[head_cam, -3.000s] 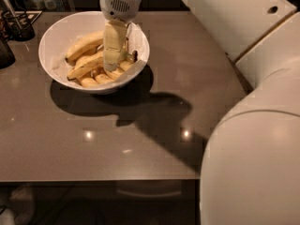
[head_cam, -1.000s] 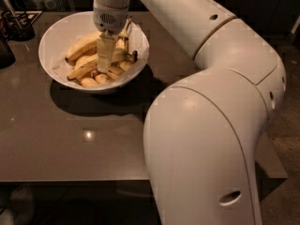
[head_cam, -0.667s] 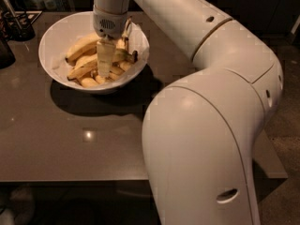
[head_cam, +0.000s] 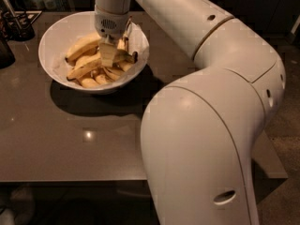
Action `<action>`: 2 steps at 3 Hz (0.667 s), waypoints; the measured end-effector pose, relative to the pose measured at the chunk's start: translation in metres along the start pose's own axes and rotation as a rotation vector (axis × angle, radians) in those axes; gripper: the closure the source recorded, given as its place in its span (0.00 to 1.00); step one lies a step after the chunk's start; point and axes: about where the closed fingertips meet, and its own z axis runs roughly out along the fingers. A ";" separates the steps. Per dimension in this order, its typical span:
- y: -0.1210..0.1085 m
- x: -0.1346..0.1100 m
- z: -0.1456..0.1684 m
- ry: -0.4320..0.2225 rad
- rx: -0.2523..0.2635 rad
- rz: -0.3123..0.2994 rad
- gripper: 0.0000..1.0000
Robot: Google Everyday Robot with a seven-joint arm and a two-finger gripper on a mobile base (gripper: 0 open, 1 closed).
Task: Pick banana from white bowl
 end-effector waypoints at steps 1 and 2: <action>0.000 0.000 0.000 0.000 0.000 0.000 0.97; -0.001 -0.007 -0.012 -0.051 0.043 -0.028 1.00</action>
Offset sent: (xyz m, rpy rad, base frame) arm -0.0154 -0.0061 0.0369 0.0788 -0.0789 0.0542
